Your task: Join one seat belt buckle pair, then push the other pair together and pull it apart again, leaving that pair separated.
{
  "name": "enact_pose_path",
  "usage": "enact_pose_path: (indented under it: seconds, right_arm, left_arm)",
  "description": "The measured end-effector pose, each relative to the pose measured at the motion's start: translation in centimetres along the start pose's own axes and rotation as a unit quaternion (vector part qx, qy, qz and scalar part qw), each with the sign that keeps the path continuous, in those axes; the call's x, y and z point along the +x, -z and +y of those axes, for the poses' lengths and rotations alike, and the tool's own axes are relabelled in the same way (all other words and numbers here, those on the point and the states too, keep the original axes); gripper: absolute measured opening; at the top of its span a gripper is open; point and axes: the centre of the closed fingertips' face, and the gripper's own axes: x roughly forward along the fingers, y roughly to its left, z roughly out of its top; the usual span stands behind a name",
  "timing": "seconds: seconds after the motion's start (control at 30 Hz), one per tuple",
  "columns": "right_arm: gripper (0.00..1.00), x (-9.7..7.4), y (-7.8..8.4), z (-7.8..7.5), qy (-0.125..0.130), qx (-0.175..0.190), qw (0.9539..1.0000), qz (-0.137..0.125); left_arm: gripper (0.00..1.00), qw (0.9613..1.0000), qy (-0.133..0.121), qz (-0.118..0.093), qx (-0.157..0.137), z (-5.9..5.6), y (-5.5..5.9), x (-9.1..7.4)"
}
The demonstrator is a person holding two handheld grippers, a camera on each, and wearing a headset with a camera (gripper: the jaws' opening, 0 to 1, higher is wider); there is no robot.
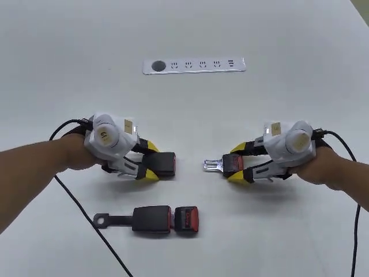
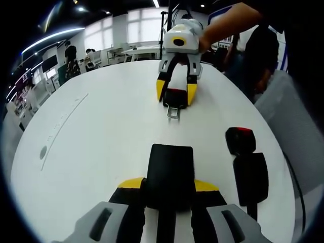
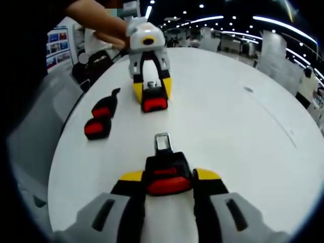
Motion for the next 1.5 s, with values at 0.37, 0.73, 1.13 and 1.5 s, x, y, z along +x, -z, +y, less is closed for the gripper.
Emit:
enact_pose_path:
  seconds: [0.37, 0.73, 1.13, 1.5]
  right_arm:
    - [0.37, -1.3, 1.0, -0.2, 0.007, 0.008, 0.9999, 0.004]
    - [0.37, -2.2, 1.6, -0.3, 0.012, 0.013, 0.9998, 0.007]
    - [0.38, -2.1, 1.7, -0.6, 0.024, 0.019, 0.9994, 0.015]
    - [0.61, -2.4, 1.4, -1.6, 0.089, 0.07, 0.9936, -0.005]
  left_arm:
    - [0.35, 1.0, 0.0, 0.001, -0.003, -0.1, 0.0, 0.0]
    - [0.35, 1.0, -0.001, 0.001, -0.004, 0.0, 0.0, -0.1]
    - [0.44, 0.9994, 0.003, 0.023, -0.027, 0.0, 0.4, 0.1]
    - [0.7, 0.9919, -0.066, -0.023, -0.106, 1.2, -0.5, -2.2]
